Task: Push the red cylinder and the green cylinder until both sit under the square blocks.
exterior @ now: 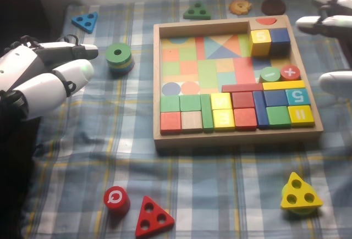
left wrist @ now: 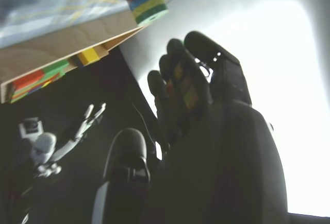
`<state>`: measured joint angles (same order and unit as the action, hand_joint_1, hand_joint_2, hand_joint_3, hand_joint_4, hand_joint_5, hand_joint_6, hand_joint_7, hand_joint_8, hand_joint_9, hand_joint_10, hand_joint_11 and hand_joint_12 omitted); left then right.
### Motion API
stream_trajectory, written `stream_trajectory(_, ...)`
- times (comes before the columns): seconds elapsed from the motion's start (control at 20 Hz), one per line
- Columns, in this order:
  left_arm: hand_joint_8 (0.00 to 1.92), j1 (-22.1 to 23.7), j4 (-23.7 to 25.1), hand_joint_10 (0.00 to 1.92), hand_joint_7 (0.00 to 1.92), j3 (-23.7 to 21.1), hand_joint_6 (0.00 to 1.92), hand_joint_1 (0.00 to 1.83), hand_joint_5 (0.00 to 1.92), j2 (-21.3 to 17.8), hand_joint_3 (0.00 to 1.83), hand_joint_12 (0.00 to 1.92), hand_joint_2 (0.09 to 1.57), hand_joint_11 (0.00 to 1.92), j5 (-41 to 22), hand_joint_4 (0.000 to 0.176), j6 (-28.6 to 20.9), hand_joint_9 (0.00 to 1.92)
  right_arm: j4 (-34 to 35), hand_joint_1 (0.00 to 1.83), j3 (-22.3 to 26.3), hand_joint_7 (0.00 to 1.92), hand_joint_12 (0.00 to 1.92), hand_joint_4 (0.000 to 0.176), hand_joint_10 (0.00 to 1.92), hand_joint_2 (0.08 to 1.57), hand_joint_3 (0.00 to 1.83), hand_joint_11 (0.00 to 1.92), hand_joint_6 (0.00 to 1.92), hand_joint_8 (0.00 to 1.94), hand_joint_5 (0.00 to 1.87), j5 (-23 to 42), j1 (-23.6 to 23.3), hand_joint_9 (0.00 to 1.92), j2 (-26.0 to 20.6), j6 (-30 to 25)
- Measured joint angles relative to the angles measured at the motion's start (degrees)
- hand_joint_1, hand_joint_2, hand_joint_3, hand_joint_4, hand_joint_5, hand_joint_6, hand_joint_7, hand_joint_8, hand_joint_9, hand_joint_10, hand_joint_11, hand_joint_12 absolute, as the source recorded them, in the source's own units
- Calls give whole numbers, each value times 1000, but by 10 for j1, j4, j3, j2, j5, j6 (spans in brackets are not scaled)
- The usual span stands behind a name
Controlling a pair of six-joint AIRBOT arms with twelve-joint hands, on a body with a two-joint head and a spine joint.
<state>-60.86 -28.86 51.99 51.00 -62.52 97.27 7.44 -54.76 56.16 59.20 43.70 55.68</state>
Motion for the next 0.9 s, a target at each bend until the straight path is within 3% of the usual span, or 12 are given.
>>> stream_trajectory(0.05,0,-1,5,8,531,-9,1,80,570,-3,27,1319,1567,0,-10,0,0,551,35,0,9,60,0,49,0,1159,11,0,1,9,284,50,27,0,-1,12)
stream_trajectory(0.1,0,-2,17,2,510,-16,0,15,541,-9,8,1251,1537,0,-19,0,0,523,64,0,14,61,0,19,0,1178,17,0,0,7,269,103,57,0,-2,12)
stream_trajectory(0.15,1,-2,24,3,495,-21,0,2,527,-16,2,1186,1528,0,-33,0,0,497,95,0,18,70,0,3,0,1186,18,0,0,10,254,151,92,0,-3,6)
stream_trajectory(0.2,1,-3,27,1,475,-23,0,0,508,-23,0,1141,1520,0,-47,0,0,478,127,0,23,96,0,0,4,1203,21,0,2,17,257,191,125,10,-5,-5)
stream_trajectory(0.25,0,-8,22,0,454,-28,0,0,502,-30,0,1101,1519,0,-65,0,0,451,162,0,30,109,0,11,1,1187,11,0,6,19,266,232,159,5,-5,-13)
stream_trajectory(0.35,1,-29,17,0,452,-45,4,0,519,-34,0,1060,1505,0,-118,0,0,434,235,0,50,171,0,0,5,1227,13,0,0,17,268,315,216,19,0,-22)
stream_trajectory(0.5,0,-39,22,0,423,-57,0,0,499,-35,0,1033,1442,0,-146,0,-1,389,270,0,64,202,0,0,15,1219,4,0,7,19,294,372,232,52,17,-30)
stream_trajectory(0.55,6,-46,18,6,435,-57,6,0,514,-41,0,1025,1464,0,-156,0,-1,404,267,0,60,191,0,18,13,1215,2,0,5,12,292,375,231,51,29,-29)
stream_trajectory(0.65,5,-52,-9,10,459,-54,4,1,535,-42,0,1025,1460,0,-166,31,0,429,272,0,55,187,3,21,15,1246,12,6,6,7,297,374,224,67,48,-25)
stream_trajectory(0.75,5,-73,-22,11,481,-43,2,0,529,-22,0,989,1444,0,-193,30,0,457,260,0,37,199,2,1,18,1234,4,4,11,10,314,372,209,81,72,2)
stream_trajectory(0.8,4,-89,-40,10,488,-43,0,0,526,-8,0,1003,1439,0,-210,46,-1,468,258,0,24,202,10,0,18,1241,6,23,11,9,321,373,193,89,88,2)
stream_trajectory(0.9,1,-111,-68,1,471,-42,0,0,528,4,0,932,1422,0,-216,44,0,436,248,0,20,176,18,10,11,1228,0,42,2,0,299,373,188,82,95,2)
